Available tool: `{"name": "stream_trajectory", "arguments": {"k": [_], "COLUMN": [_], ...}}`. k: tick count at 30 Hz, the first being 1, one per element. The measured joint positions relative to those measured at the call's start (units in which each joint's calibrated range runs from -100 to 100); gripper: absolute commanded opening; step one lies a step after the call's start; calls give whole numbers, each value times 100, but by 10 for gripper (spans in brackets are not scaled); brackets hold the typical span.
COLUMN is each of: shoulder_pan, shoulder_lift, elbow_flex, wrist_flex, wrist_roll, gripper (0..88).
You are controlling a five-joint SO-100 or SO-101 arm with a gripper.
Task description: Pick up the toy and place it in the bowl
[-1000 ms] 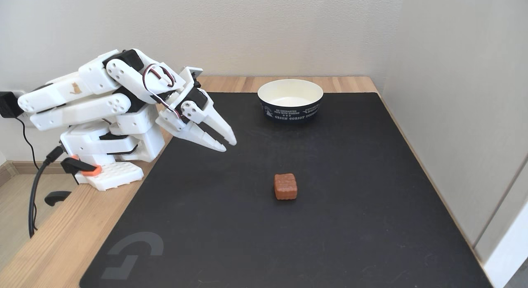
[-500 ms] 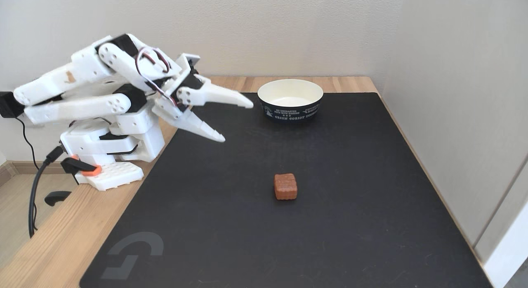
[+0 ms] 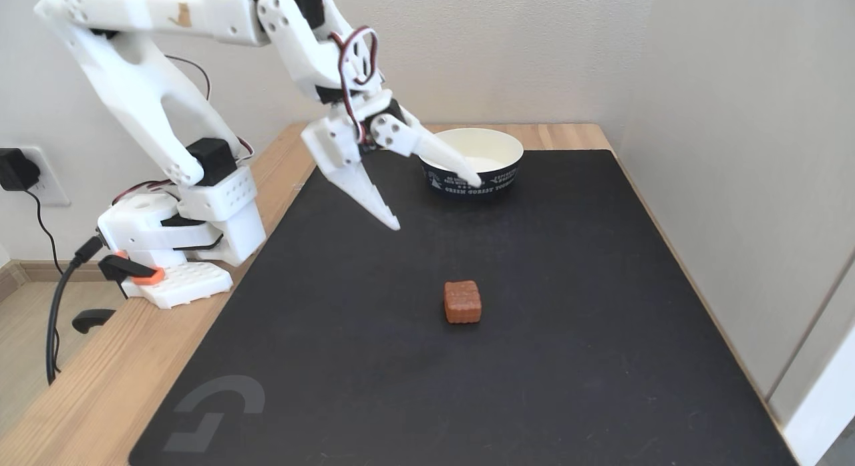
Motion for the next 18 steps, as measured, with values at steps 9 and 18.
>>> {"name": "stream_trajectory", "arguments": {"k": [9, 18], "shoulder_pan": [533, 624], "shoulder_lift": [2565, 3963], "elbow_flex": [-1974, -2362], "wrist_flex": [8, -84], "wrist_roll": [505, 515], "gripper": [379, 379]}}
